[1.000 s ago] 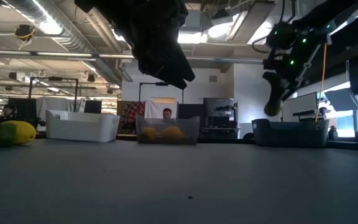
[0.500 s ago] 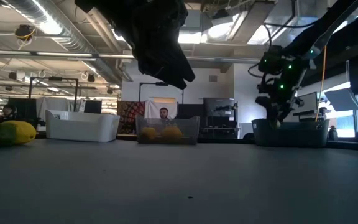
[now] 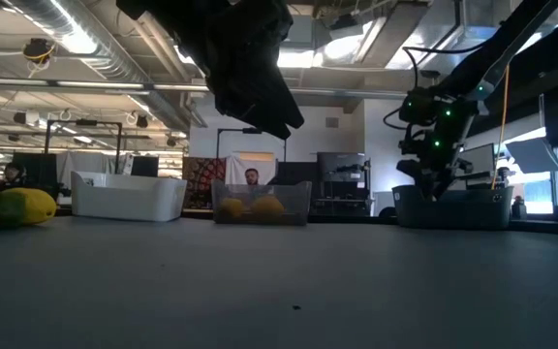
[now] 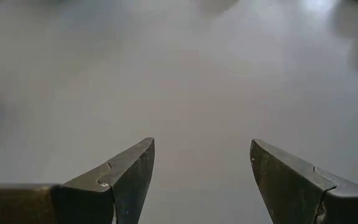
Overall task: Sort produce into baskets
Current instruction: Put the lime into the blue bin
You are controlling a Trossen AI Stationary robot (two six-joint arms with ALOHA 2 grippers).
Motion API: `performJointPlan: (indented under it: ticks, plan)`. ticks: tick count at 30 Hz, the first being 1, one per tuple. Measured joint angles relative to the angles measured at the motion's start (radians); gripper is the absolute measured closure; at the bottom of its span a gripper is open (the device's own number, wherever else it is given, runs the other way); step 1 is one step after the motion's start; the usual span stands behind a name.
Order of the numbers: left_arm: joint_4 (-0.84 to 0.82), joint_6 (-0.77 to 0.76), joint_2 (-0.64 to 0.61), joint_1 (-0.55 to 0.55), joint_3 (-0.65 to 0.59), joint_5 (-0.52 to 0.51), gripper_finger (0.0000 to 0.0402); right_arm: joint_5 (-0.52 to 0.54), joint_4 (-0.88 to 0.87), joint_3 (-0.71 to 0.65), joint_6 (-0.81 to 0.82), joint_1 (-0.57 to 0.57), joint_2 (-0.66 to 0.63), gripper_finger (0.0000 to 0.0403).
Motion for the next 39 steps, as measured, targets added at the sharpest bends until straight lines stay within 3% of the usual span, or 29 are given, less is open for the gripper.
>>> performJointPlan:
  ticks: [7, 11, 16, 26, 39]
  plan:
    - [0.004, 0.000, 0.000, 0.000, 0.000, 0.000, 0.0141, -0.002, -0.001, 0.000, 0.001, 0.000, 0.000, 0.0178]
    - [0.006, 0.000, 0.000, 0.000, 0.000, 0.000, 0.0141, -0.002, -0.001, 0.000, 0.001, 0.000, 0.000, 0.0160]
    - [0.006, 0.001, 0.000, 0.000, 0.000, 0.000, 0.0141, -0.002, -0.062, 0.042, -0.012, 0.000, -0.031, 0.0164]
    - [0.005, 0.001, 0.000, -0.001, 0.000, 0.000, 0.0141, -0.085, -0.409, 0.203, -0.028, 0.002, -0.170, 0.0178]
    - [0.005, 0.002, 0.000, -0.001, 0.000, 0.000, 0.0141, -0.216, -0.735, 0.213, 0.018, 0.048, -0.329, 0.0178]
